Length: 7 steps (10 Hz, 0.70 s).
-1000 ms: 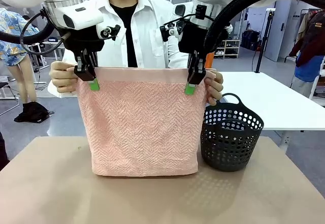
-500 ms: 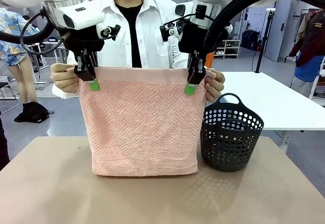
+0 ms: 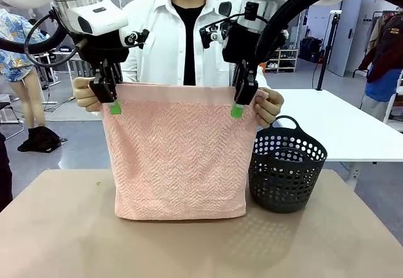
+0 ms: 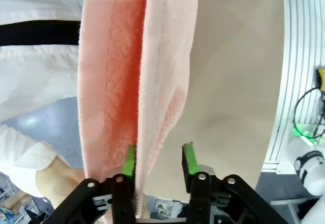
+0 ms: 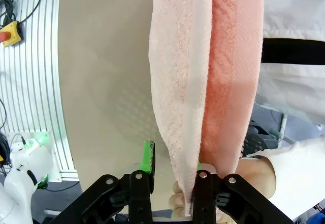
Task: Fold the towel.
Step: Release the end of the 100 cm Hotel Towel you were holding and grab the top end of the folded side.
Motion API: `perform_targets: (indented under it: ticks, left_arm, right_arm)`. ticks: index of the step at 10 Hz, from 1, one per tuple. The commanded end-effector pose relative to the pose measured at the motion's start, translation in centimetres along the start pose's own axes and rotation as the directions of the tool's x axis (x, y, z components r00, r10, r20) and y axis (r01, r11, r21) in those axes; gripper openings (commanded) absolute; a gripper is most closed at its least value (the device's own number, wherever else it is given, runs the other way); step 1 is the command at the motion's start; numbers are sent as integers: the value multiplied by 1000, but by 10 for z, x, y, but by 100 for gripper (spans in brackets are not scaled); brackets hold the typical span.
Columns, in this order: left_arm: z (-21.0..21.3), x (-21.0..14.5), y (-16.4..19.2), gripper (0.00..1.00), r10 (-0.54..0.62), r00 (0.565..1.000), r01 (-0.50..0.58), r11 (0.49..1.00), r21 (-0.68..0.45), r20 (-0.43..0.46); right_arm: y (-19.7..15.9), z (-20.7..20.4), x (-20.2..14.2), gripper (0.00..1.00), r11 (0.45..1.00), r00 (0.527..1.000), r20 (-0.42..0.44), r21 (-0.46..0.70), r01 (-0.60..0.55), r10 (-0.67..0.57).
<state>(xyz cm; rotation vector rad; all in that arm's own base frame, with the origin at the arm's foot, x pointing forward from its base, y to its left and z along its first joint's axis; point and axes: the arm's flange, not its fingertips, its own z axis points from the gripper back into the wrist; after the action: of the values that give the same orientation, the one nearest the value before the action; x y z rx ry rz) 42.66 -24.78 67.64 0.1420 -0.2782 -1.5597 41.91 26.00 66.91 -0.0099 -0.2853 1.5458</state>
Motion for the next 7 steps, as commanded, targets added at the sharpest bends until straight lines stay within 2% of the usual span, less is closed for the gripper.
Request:
perform_targets:
  ticks: [1,2,3,4,5,7]
  left_arm:
    - [13,1,-8,100,23,1000,-23,999,45,4]
    - [24,1,-14,100,22,1000,-23,997,72,10]
    - [37,0,-19,83,21,999,-23,995,94,24]
    - [51,0,-24,92,18,999,-23,992,120,40]
    - [68,-2,-30,100,26,998,-36,989,147,63]
    - [90,-4,-33,100,-14,996,-3,985,172,93]
  right_arm:
    - [12,8,-5,57,999,1000,28,-46,-5,6]
    - [17,18,-6,100,998,999,32,-68,-13,16]
    - [21,30,-6,83,995,999,37,-98,-22,26]
    - [27,43,-6,100,991,998,43,-132,-36,42]
    - [34,59,-6,100,984,997,51,-171,-50,60]
    - [36,85,-9,100,975,994,74,-213,-57,74]
